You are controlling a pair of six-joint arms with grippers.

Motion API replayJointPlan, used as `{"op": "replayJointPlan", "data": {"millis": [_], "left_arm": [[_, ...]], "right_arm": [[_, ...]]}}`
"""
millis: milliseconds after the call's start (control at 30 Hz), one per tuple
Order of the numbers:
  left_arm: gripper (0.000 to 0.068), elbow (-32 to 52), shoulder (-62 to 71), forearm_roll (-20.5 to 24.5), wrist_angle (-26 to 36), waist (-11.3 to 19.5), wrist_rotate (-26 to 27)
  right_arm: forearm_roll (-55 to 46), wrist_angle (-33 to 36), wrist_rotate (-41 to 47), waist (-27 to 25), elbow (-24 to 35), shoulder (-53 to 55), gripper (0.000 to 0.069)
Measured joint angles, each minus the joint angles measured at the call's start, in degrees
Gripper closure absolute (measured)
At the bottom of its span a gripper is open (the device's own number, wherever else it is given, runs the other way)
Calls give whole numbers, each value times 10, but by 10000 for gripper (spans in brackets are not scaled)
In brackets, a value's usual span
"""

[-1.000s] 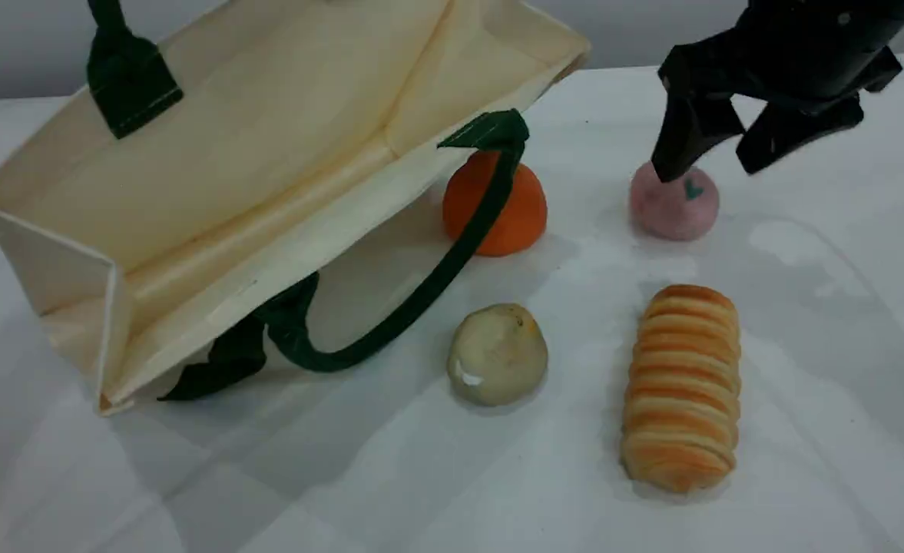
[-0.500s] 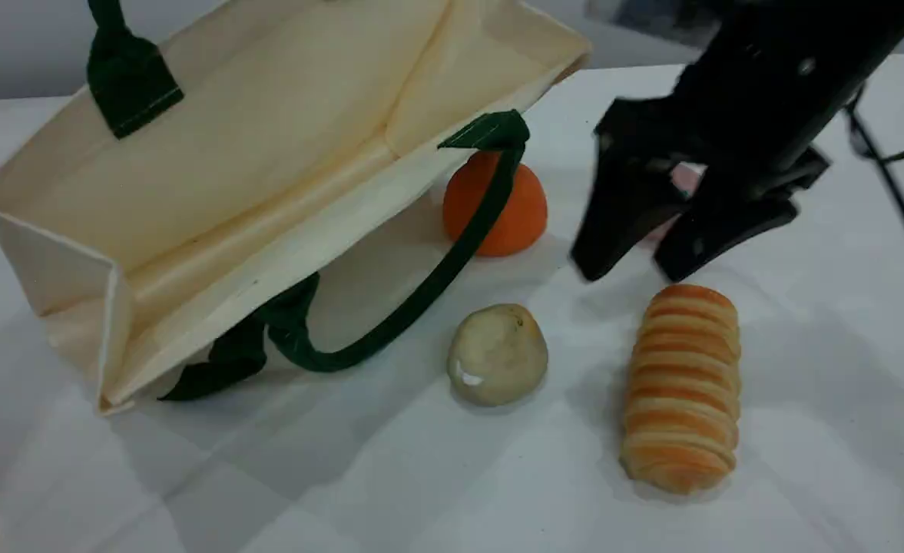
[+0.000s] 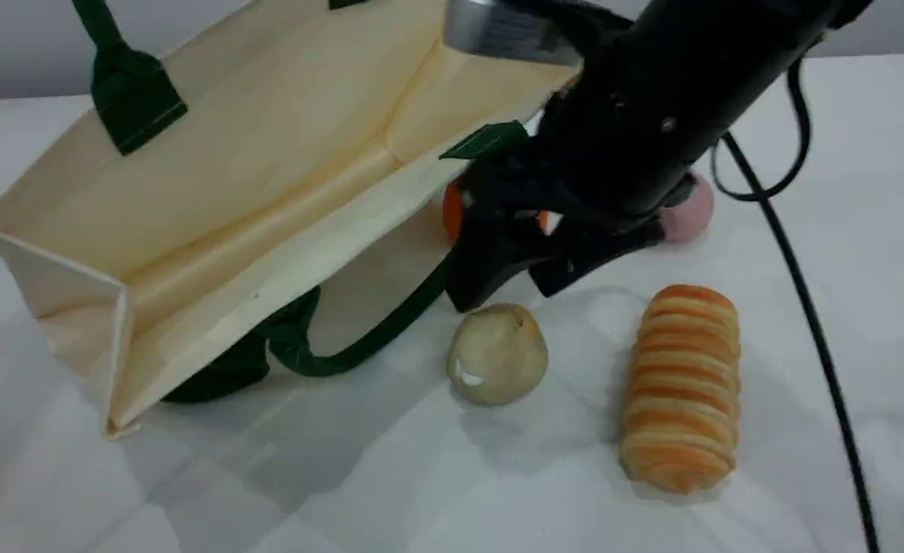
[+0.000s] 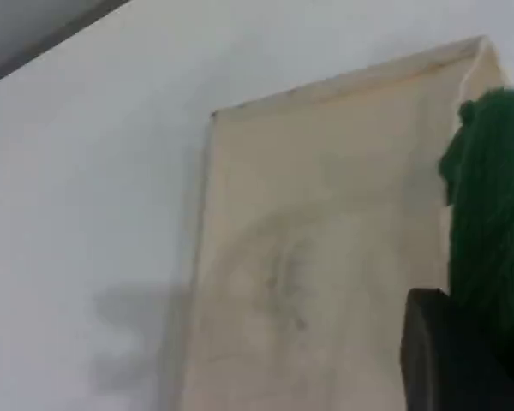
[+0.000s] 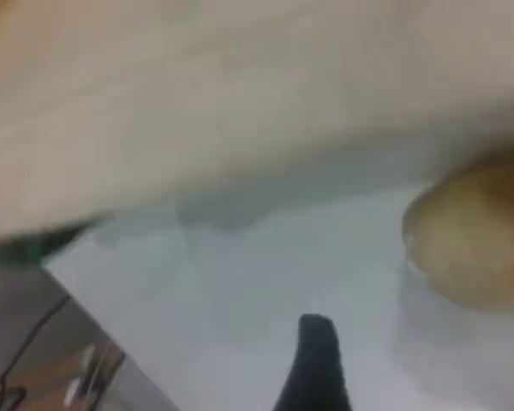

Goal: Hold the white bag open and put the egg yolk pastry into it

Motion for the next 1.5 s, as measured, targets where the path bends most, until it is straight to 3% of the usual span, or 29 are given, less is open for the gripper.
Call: {"op": "replayJointPlan", "data": {"millis": [167, 500, 867, 1033, 1367, 1500], "left_arm": [[593, 0, 0, 35, 0, 0, -15], [593, 0, 0, 33, 0, 0, -15], [593, 0, 0, 30, 0, 0, -14], [593, 0, 0, 29, 0, 0, -14], [593, 0, 0, 28, 0, 0, -14], [593, 0, 0, 27, 0, 0, -14]], "right_arm": [[4, -60, 0, 34, -1, 29, 167], [4, -163, 0, 39, -1, 67, 167], [20, -161, 0, 43, -1, 97, 173], [28, -167, 0, 46, -1, 98, 252], [38, -170, -7, 47, -3, 138, 489], [30, -163, -17, 47, -3, 135, 535]]}}
